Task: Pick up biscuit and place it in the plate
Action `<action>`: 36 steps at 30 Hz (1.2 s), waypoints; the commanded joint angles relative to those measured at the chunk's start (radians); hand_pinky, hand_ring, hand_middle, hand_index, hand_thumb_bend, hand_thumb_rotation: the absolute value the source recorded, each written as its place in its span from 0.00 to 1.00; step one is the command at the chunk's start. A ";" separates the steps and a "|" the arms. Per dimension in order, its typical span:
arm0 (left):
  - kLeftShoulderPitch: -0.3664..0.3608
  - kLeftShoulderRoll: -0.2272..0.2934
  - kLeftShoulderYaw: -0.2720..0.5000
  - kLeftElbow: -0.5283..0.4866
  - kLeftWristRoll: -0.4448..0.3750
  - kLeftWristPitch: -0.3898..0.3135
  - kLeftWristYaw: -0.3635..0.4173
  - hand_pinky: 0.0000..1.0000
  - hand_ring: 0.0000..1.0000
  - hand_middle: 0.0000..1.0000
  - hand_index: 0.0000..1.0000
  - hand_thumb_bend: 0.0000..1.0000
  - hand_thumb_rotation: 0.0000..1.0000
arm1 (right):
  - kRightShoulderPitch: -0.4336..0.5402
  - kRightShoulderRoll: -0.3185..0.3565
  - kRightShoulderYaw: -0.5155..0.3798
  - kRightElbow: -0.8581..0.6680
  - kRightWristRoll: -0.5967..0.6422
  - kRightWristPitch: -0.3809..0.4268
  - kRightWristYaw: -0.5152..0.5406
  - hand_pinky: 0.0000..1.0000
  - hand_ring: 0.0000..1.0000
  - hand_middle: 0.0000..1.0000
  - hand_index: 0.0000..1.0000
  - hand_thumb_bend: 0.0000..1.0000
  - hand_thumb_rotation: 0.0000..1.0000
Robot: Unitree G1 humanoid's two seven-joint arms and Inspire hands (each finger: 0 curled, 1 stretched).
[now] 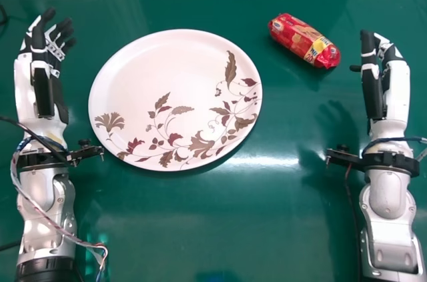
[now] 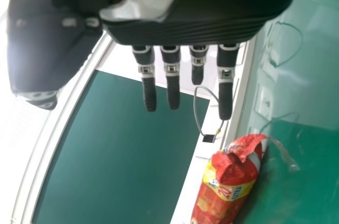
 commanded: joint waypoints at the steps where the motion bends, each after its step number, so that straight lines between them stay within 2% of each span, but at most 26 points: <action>1: 0.076 -0.017 -0.001 0.033 0.002 0.012 0.001 0.89 0.87 0.84 0.92 0.77 0.81 | 0.002 -0.015 -0.002 -0.006 -0.002 -0.006 0.010 0.63 0.80 0.87 0.83 0.89 0.75; 7: 0.084 -0.020 0.001 0.026 0.013 0.019 0.012 0.90 0.88 0.85 0.93 0.75 0.82 | 0.008 -0.034 -0.012 -0.029 0.018 0.017 0.048 0.65 0.82 0.88 0.84 0.92 0.72; 15: 0.076 -0.007 0.005 0.058 0.004 -0.002 -0.002 0.95 0.90 0.87 0.95 0.75 0.83 | 0.019 -0.065 -0.017 -0.094 0.000 0.100 0.089 0.67 0.84 0.91 0.86 0.97 0.67; 19: 0.072 -0.002 0.007 0.062 -0.002 0.002 -0.009 0.96 0.90 0.87 0.95 0.73 0.83 | 0.002 -0.115 -0.014 -0.118 -0.049 0.143 0.115 0.70 0.84 0.90 0.88 0.99 0.67; 23: 0.070 0.000 0.008 0.057 -0.009 0.008 -0.014 0.97 0.90 0.87 0.95 0.75 0.82 | -0.055 -0.191 -0.008 -0.126 -0.073 0.192 0.178 0.72 0.87 0.92 0.91 0.98 0.60; 27: 0.071 -0.004 0.011 0.033 -0.011 0.037 -0.005 0.98 0.91 0.88 0.96 0.78 0.82 | -0.129 -0.275 0.017 -0.110 -0.108 0.237 0.257 0.75 0.90 0.95 0.95 0.96 0.58; 32: 0.059 0.003 0.016 0.049 -0.010 0.030 -0.007 1.00 0.91 0.88 0.97 0.77 0.83 | -0.235 -0.352 0.075 -0.073 -0.166 0.341 0.353 0.69 0.87 0.94 0.95 0.98 0.60; 36: 0.052 0.007 0.017 0.052 -0.018 0.032 -0.013 1.00 0.92 0.88 0.97 0.77 0.84 | -0.321 -0.388 0.140 0.002 -0.219 0.384 0.394 0.65 0.88 0.96 0.95 1.00 0.63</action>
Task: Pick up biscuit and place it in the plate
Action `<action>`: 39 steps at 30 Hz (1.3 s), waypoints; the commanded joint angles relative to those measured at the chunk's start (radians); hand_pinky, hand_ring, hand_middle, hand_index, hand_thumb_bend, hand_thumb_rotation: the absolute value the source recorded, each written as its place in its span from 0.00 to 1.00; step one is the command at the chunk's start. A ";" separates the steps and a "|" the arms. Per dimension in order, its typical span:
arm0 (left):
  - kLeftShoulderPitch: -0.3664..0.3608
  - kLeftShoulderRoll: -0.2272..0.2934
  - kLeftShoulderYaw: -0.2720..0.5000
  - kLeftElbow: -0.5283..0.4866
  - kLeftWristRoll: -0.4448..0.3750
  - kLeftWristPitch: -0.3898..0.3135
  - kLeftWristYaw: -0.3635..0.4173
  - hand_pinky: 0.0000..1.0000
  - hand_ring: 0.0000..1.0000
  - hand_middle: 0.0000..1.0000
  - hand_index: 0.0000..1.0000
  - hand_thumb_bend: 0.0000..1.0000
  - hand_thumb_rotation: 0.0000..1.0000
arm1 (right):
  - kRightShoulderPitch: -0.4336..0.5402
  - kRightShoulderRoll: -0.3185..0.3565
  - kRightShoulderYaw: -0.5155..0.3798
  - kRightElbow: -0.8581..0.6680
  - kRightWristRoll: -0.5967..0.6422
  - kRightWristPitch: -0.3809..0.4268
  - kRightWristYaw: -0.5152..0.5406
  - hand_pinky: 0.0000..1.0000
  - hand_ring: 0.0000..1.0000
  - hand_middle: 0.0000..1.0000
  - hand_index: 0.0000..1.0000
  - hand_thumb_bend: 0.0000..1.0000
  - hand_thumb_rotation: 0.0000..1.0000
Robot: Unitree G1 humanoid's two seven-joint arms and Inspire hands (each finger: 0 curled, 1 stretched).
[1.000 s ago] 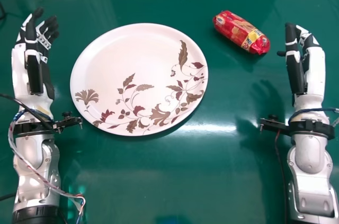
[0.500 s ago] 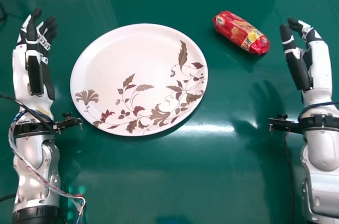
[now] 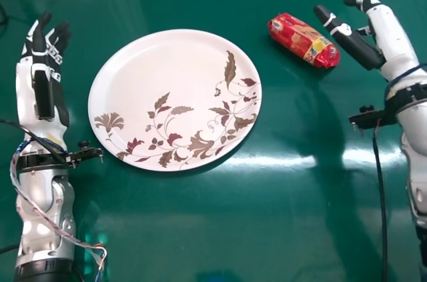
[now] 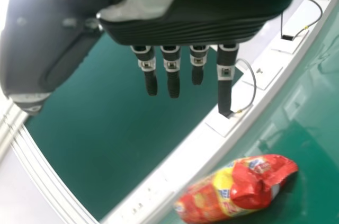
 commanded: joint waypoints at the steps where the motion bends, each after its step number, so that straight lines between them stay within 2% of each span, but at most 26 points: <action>1: 0.047 0.005 0.013 0.047 0.002 0.001 -0.004 1.00 0.93 0.89 0.98 0.77 0.84 | -0.050 -0.027 0.041 0.055 -0.030 0.014 0.025 0.64 0.88 0.96 0.95 1.00 0.63; 5: 0.041 0.009 0.014 0.043 -0.003 0.007 -0.006 1.00 0.94 0.89 0.98 0.76 0.83 | -0.135 -0.048 0.106 0.163 -0.070 0.013 0.055 0.67 0.89 0.96 0.95 1.00 0.64; 9: 0.042 0.013 0.013 0.033 0.008 0.015 0.002 1.00 0.95 0.90 0.99 0.77 0.84 | -0.208 -0.064 0.165 0.273 -0.114 -0.008 0.072 0.62 0.85 0.93 0.94 1.00 0.69; 11: 0.043 0.015 0.014 0.029 0.004 0.018 -0.002 1.00 0.95 0.91 1.00 0.78 0.84 | -0.234 -0.069 0.185 0.319 -0.124 -0.016 0.081 0.68 0.88 0.94 0.95 1.00 0.71; 14: 0.047 0.017 0.013 0.021 0.007 0.024 0.000 1.00 0.96 0.91 1.00 0.79 0.84 | -0.270 -0.077 0.214 0.381 -0.134 -0.026 0.104 0.69 0.90 0.96 0.96 1.00 0.72; 16: 0.049 0.017 0.013 0.015 0.009 0.032 0.003 1.00 0.96 0.91 1.00 0.80 0.84 | -0.288 -0.082 0.230 0.414 -0.142 -0.031 0.119 0.73 0.93 0.99 0.98 1.00 0.73; 18: 0.050 0.017 0.013 0.018 0.008 0.030 0.002 1.00 0.96 0.91 1.00 0.79 0.84 | -0.297 -0.088 0.242 0.449 -0.147 -0.062 0.113 0.73 0.93 0.99 0.98 1.00 0.72; 20: 0.051 0.018 0.014 0.019 0.006 0.030 0.001 1.00 0.96 0.91 1.00 0.78 0.83 | -0.302 -0.093 0.252 0.479 -0.154 -0.091 0.102 0.79 0.94 0.99 0.98 1.00 0.73; 24: 0.055 0.018 0.015 0.008 0.008 0.042 0.006 1.00 0.96 0.91 1.00 0.79 0.84 | -0.301 -0.095 0.248 0.521 -0.155 -0.135 0.085 0.81 0.95 0.99 0.97 1.00 0.71; 32: 0.049 0.027 0.015 0.023 0.006 0.038 0.000 1.00 0.97 0.92 1.00 0.77 0.85 | -0.314 -0.116 0.274 0.511 -0.193 -0.077 0.144 0.79 0.98 1.00 1.00 1.00 0.71; 36: 0.046 0.030 0.016 0.033 -0.001 0.029 -0.005 1.00 0.97 0.92 1.00 0.78 0.83 | -0.324 -0.126 0.289 0.499 -0.222 -0.051 0.168 0.87 1.00 1.00 1.00 1.00 0.71; 39: 0.052 0.028 0.014 0.015 0.004 0.043 0.003 1.00 0.97 0.92 1.00 0.78 0.83 | -0.335 -0.131 0.298 0.503 -0.240 -0.046 0.176 0.90 1.00 1.00 1.00 1.00 0.71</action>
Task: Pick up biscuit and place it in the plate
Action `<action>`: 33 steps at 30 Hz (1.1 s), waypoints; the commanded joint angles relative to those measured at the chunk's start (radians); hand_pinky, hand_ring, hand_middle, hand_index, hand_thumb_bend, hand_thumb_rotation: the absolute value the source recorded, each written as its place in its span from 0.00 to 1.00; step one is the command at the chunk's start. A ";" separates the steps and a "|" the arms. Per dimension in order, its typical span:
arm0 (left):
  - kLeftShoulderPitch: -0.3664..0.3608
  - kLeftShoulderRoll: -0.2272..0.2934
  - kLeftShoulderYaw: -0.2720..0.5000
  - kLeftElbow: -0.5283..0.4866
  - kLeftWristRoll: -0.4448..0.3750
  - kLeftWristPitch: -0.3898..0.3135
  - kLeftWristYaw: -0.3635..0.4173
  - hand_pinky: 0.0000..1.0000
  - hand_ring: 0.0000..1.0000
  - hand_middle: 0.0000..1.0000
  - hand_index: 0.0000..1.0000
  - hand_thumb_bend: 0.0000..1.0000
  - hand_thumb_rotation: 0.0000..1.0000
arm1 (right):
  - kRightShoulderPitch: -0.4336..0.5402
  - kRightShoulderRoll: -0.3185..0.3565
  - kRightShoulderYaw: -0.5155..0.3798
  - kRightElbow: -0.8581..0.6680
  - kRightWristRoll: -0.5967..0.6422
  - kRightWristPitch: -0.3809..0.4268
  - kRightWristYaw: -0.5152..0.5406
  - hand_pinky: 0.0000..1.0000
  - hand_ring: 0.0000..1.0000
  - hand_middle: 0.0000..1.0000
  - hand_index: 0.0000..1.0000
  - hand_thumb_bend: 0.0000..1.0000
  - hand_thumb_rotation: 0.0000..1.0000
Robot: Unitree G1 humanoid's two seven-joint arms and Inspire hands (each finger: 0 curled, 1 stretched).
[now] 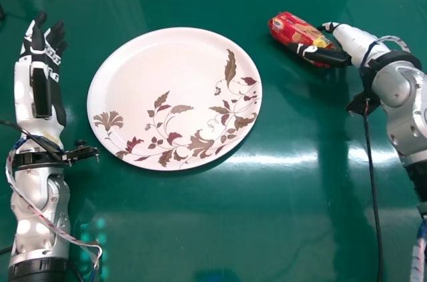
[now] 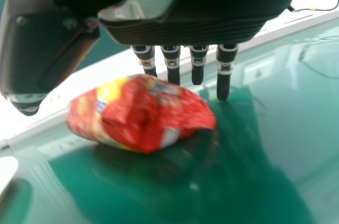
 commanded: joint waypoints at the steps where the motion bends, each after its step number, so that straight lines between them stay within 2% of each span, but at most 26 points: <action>1: 0.055 -0.001 0.013 0.021 0.014 0.008 0.008 1.00 0.97 0.92 1.00 0.78 0.83 | -0.016 -0.021 0.013 -0.001 -0.015 0.005 0.014 0.90 1.00 1.00 1.00 1.00 0.71; 9: 0.060 -0.002 0.012 0.010 0.014 0.008 0.014 1.00 0.96 0.91 1.00 0.78 0.83 | -0.065 -0.029 0.062 0.047 -0.077 0.015 0.051 0.86 0.98 1.00 0.99 1.00 0.68; 11: 0.060 0.000 0.013 0.014 0.008 0.001 0.008 1.00 0.97 0.92 1.00 0.75 0.84 | -0.081 -0.028 0.076 0.078 -0.083 -0.004 0.049 0.84 0.96 1.00 0.98 1.00 0.66; 14: 0.063 -0.005 0.012 0.003 0.010 0.006 0.014 1.00 0.97 0.92 1.00 0.78 0.84 | -0.113 -0.011 0.091 0.144 -0.087 -0.024 0.029 0.79 0.93 0.98 0.96 1.00 0.62; 18: 0.064 -0.006 0.011 0.004 0.006 -0.002 0.008 1.00 0.97 0.93 1.00 0.77 0.83 | -0.158 0.003 0.126 0.232 -0.108 -0.057 -0.002 0.81 0.92 0.96 0.94 1.00 0.57; 21: 0.067 -0.008 0.009 -0.004 0.005 0.000 0.007 1.00 0.97 0.93 1.00 0.76 0.83 | -0.197 0.017 0.163 0.291 -0.139 -0.057 -0.008 0.74 0.86 0.92 0.92 1.00 0.56; 25: 0.070 -0.012 0.007 -0.021 0.007 0.010 0.012 1.00 0.97 0.93 1.00 0.78 0.83 | -0.243 0.031 0.220 0.364 -0.188 -0.067 -0.016 0.72 0.84 0.89 0.91 1.00 0.54; 26: 0.070 -0.013 0.007 -0.023 0.006 0.012 0.012 1.00 0.97 0.93 1.00 0.79 0.83 | -0.249 0.035 0.232 0.378 -0.200 -0.069 -0.024 0.74 0.86 0.90 0.91 0.99 0.55; 29: 0.069 -0.015 0.006 -0.029 0.002 0.018 0.012 1.00 0.97 0.93 1.00 0.80 0.82 | -0.266 0.051 0.255 0.424 -0.222 -0.074 -0.064 0.65 0.80 0.85 0.86 1.00 0.51; 31: 0.069 -0.016 0.006 -0.031 0.003 0.019 0.012 1.00 0.97 0.93 1.00 0.81 0.82 | -0.283 0.057 0.288 0.463 -0.253 -0.089 -0.089 0.54 0.68 0.79 0.83 1.00 0.51; 33: 0.068 -0.017 0.005 -0.031 0.005 0.018 0.013 1.00 0.97 0.93 1.00 0.82 0.82 | -0.299 0.060 0.320 0.494 -0.281 -0.112 -0.105 0.53 0.66 0.80 0.84 0.99 0.53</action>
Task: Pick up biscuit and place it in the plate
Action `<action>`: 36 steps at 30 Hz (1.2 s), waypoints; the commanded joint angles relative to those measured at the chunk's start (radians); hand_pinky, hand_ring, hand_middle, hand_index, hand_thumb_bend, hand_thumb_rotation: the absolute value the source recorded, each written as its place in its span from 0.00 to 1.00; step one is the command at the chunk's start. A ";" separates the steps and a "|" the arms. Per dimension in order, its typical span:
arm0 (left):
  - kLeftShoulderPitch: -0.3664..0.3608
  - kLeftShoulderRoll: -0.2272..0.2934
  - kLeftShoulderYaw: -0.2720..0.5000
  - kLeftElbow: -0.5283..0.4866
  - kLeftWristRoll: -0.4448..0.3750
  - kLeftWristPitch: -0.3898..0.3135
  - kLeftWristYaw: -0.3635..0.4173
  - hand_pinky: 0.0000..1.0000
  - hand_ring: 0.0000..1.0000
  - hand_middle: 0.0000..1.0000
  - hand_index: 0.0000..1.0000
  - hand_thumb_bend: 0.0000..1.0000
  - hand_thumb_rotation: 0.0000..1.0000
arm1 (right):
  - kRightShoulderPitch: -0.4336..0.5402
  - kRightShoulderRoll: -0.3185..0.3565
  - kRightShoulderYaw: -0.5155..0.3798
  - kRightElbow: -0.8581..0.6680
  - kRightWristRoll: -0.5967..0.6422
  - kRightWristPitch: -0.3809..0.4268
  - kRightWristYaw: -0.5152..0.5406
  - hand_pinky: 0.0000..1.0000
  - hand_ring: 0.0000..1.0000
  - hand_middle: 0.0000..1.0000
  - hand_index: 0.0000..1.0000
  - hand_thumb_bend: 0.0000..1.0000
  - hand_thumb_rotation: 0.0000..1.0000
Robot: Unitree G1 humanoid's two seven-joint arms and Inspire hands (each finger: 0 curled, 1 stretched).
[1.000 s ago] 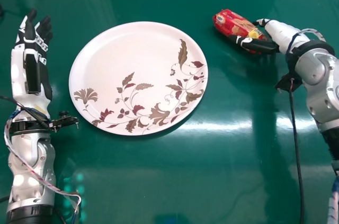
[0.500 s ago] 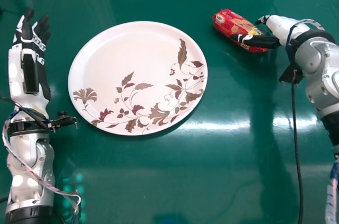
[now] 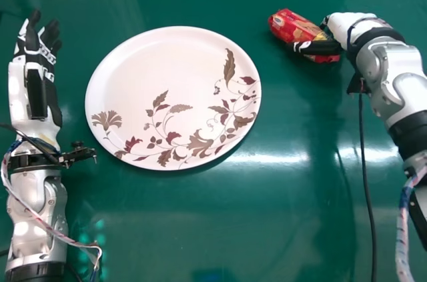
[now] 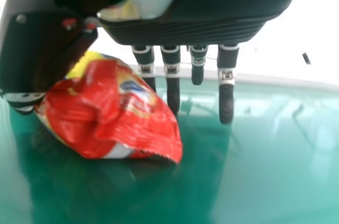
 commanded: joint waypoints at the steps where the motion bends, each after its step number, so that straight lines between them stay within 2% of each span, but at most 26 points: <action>1: 0.049 -0.014 0.002 0.018 0.004 0.003 0.000 1.00 0.97 0.93 1.00 0.82 0.82 | 0.017 0.013 0.048 0.048 -0.025 -0.037 0.002 0.52 0.65 0.80 0.84 0.99 0.54; 4: 0.048 -0.015 0.002 0.020 0.003 -0.001 -0.002 1.00 0.98 0.94 1.00 0.83 0.82 | 0.011 0.013 0.067 0.059 -0.036 -0.069 -0.018 0.56 0.66 0.80 0.84 0.96 0.53; 7: 0.049 -0.018 0.001 0.015 0.002 0.003 0.000 1.00 0.98 0.93 1.00 0.83 0.81 | 0.013 0.023 0.055 0.055 -0.018 -0.066 -0.011 0.56 0.67 0.79 0.84 0.93 0.48; 8: 0.050 -0.020 0.000 0.011 0.004 0.006 0.004 1.00 0.98 0.93 1.00 0.83 0.81 | 0.018 0.026 0.046 0.048 -0.009 -0.062 -0.015 0.53 0.66 0.78 0.79 0.92 0.43; 9: 0.051 -0.022 0.000 0.007 0.005 0.007 0.007 1.00 0.97 0.93 0.99 0.83 0.81 | 0.027 0.023 0.041 0.031 -0.007 -0.063 -0.026 0.50 0.63 0.76 0.69 0.88 0.34; 10: 0.051 -0.023 0.000 0.008 0.006 0.005 0.008 1.00 0.97 0.93 0.99 0.83 0.81 | 0.038 0.019 0.040 0.019 -0.009 -0.066 -0.053 0.48 0.60 0.71 0.59 0.70 0.24; 11: 0.052 -0.024 0.000 0.007 0.007 0.004 0.009 1.00 0.97 0.93 0.99 0.84 0.81 | 0.050 0.018 0.028 0.010 0.000 -0.071 -0.089 0.44 0.54 0.61 0.54 0.61 0.12; 12: 0.052 -0.023 0.001 0.009 0.006 0.001 0.007 1.00 0.97 0.93 0.99 0.84 0.82 | 0.058 0.020 0.018 0.013 0.009 -0.075 -0.127 0.39 0.48 0.54 0.51 0.56 0.05; 13: 0.053 -0.022 0.001 0.011 0.006 -0.003 0.006 1.00 0.97 0.93 0.99 0.83 0.82 | 0.064 0.023 0.007 0.016 0.019 -0.080 -0.159 0.34 0.45 0.50 0.51 0.53 0.03; 17: 0.052 -0.022 0.003 0.020 0.003 -0.013 0.002 1.00 0.97 0.93 0.99 0.80 0.81 | 0.063 0.021 -0.008 0.050 0.043 -0.130 -0.251 0.20 0.40 0.46 0.52 0.51 0.00; 21: 0.056 -0.028 0.000 0.005 0.010 -0.001 0.013 1.00 0.97 0.93 0.99 0.82 0.81 | 0.038 0.020 0.007 0.080 0.029 -0.136 -0.265 0.13 0.37 0.44 0.53 0.51 0.00; 23: 0.057 -0.029 -0.002 0.005 0.010 -0.002 0.012 1.00 0.97 0.93 0.99 0.81 0.81 | 0.029 0.018 0.016 0.087 0.019 -0.135 -0.263 0.11 0.41 0.49 0.49 0.51 0.00; 25: 0.057 -0.027 -0.002 0.010 0.010 -0.006 0.008 1.00 0.97 0.93 0.99 0.80 0.81 | 0.021 0.014 0.028 0.091 0.005 -0.137 -0.261 0.10 0.41 0.50 0.48 0.51 0.00; 26: 0.058 -0.026 -0.003 0.009 0.012 -0.004 0.010 1.00 0.98 0.93 0.99 0.79 0.82 | 0.018 0.011 0.035 0.089 -0.003 -0.134 -0.254 0.10 0.28 0.48 0.48 0.52 0.00; 27: 0.059 -0.027 -0.003 0.008 0.011 -0.002 0.009 1.00 0.98 0.93 1.00 0.79 0.82 | 0.015 0.007 0.041 0.084 -0.012 -0.131 -0.247 0.10 0.21 0.48 0.48 0.52 0.00; 28: 0.059 -0.026 -0.004 0.008 0.010 -0.002 0.008 1.00 0.98 0.93 1.00 0.79 0.82 | 0.015 0.001 0.042 0.070 -0.017 -0.133 -0.237 0.10 0.18 0.47 0.48 0.52 0.00; 35: 0.057 -0.026 -0.006 0.016 0.005 -0.004 0.001 1.00 0.99 0.94 1.00 0.79 0.81 | 0.049 -0.055 -0.011 -0.098 0.008 -0.155 -0.191 0.12 0.18 0.47 0.48 0.52 0.00; 36: 0.058 -0.026 -0.006 0.016 0.006 -0.003 0.001 1.00 0.99 0.94 1.00 0.80 0.81 | 0.055 -0.065 -0.020 -0.126 0.011 -0.163 -0.190 0.12 0.18 0.43 0.49 0.52 0.00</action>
